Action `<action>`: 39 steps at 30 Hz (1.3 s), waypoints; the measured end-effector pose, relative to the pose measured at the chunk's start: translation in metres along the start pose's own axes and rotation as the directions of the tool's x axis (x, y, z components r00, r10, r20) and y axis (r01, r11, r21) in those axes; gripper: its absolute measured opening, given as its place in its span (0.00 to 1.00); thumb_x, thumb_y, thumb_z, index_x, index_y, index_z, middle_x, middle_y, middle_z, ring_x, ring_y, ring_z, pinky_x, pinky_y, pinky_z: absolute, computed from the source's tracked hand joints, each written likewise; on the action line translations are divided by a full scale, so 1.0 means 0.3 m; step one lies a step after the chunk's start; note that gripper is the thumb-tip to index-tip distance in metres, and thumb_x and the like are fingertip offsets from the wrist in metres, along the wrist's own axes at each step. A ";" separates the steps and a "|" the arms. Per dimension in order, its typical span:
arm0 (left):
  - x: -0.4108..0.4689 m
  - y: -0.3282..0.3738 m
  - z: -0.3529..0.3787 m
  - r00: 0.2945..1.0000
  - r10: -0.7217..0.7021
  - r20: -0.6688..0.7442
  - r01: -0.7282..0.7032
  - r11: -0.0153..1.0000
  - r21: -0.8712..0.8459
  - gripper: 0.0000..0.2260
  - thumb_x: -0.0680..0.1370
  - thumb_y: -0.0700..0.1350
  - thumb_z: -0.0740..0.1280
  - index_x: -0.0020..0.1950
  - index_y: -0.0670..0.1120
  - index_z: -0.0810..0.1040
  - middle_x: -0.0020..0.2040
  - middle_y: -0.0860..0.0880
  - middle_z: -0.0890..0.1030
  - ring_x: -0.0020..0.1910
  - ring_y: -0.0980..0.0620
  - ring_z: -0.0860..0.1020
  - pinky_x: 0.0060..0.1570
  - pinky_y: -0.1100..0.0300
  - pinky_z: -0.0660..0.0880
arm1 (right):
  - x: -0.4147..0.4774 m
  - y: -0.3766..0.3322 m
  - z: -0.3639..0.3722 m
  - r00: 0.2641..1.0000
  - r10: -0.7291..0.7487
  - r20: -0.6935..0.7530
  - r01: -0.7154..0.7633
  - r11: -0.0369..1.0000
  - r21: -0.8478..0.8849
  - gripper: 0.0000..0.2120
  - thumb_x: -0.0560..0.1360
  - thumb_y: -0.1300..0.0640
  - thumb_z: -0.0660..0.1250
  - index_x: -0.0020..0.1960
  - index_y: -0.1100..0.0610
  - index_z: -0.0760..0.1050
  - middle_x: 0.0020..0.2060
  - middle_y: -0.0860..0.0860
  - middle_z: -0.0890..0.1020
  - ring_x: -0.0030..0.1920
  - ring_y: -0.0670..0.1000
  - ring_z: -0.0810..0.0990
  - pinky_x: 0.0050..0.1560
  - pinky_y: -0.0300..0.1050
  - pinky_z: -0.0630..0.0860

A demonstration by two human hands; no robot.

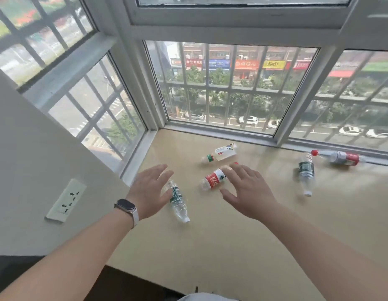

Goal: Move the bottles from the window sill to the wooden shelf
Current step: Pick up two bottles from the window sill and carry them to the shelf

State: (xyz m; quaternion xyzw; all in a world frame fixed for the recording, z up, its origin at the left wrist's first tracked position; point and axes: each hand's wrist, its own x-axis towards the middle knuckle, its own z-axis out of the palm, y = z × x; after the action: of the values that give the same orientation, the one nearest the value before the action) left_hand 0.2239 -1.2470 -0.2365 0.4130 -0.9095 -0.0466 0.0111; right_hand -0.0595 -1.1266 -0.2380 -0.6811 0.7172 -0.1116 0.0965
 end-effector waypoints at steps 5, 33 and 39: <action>0.152 -0.098 0.126 0.991 0.098 0.087 -0.098 0.995 -0.010 0.24 0.75 0.57 0.59 0.66 0.45 0.77 0.67 0.42 0.77 0.65 0.40 0.76 0.61 0.40 0.73 | 0.077 0.014 0.093 0.992 0.121 0.030 -0.120 0.992 -0.043 0.31 0.74 0.36 0.50 0.73 0.48 0.65 0.71 0.48 0.69 0.71 0.53 0.65 0.66 0.50 0.64; 0.454 -0.441 0.954 0.579 0.664 0.474 -0.731 0.680 -0.059 0.41 0.63 0.71 0.66 0.70 0.51 0.72 0.69 0.42 0.75 0.67 0.40 0.74 0.66 0.42 0.62 | 0.561 0.155 0.892 0.525 0.828 0.196 -0.832 0.451 0.324 0.37 0.75 0.43 0.64 0.77 0.58 0.55 0.70 0.55 0.64 0.71 0.56 0.62 0.68 0.51 0.63; 0.447 -0.431 1.029 0.600 0.669 0.439 -0.718 0.692 -0.072 0.39 0.58 0.56 0.78 0.66 0.51 0.71 0.64 0.43 0.79 0.64 0.41 0.76 0.67 0.41 0.60 | 0.595 0.155 0.998 0.304 0.915 0.266 -0.895 0.179 0.408 0.46 0.72 0.39 0.68 0.78 0.58 0.50 0.70 0.56 0.64 0.70 0.58 0.65 0.65 0.54 0.67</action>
State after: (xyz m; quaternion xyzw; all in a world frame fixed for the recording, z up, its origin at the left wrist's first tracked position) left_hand 0.2145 -1.4091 -0.5583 0.0057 -0.9774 -0.0777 -0.1964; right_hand -0.0265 -1.3113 -0.5356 -0.0734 0.9258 -0.2219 0.2970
